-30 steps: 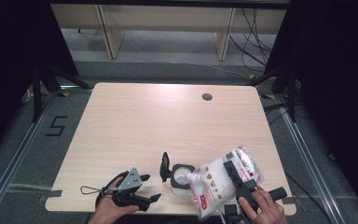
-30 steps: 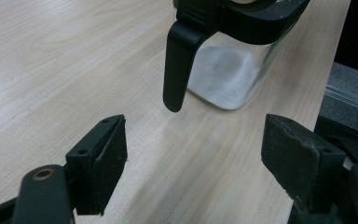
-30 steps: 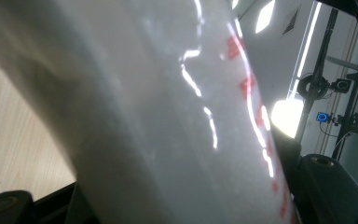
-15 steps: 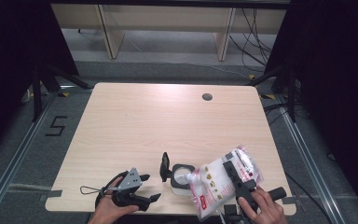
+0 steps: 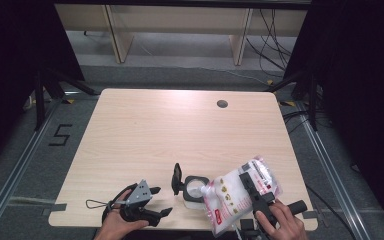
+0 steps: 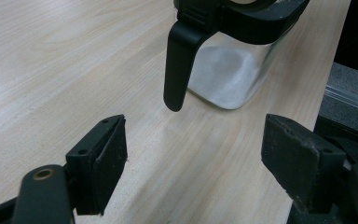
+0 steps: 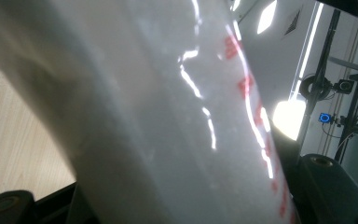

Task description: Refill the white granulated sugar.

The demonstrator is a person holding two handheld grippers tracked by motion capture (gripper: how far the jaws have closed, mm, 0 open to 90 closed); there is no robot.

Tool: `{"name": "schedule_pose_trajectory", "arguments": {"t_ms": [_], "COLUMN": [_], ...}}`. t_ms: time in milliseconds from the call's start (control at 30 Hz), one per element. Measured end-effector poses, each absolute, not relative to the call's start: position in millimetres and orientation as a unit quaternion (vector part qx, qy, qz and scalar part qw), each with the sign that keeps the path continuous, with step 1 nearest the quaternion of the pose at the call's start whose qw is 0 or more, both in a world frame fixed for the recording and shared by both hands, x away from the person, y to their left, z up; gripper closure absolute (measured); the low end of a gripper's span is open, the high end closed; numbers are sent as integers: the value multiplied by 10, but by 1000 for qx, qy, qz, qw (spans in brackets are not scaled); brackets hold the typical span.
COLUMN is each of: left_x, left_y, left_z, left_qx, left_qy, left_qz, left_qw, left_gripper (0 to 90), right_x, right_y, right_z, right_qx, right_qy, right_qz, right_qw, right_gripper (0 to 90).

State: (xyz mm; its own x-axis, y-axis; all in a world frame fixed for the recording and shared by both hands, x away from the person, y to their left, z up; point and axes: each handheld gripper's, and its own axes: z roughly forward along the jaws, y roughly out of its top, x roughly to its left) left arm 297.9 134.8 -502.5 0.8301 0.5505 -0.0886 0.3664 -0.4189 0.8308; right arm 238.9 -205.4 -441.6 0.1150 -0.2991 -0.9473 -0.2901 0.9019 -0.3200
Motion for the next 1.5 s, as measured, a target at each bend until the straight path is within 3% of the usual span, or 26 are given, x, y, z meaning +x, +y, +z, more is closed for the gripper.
{"name": "schedule_pose_trajectory", "arguments": {"t_ms": [1500], "left_x": [2992], "left_y": [1360], "left_z": [-5023], "left_qx": [840], "left_qy": [266], "left_qz": [104], "left_qw": [462], "left_gripper": [220], "right_x": [2407], "right_y": [-2090], "right_z": [-4407], "right_qx": [-213], "right_qy": [667], "right_qz": [3], "right_qw": [714], "right_gripper": [474]}}
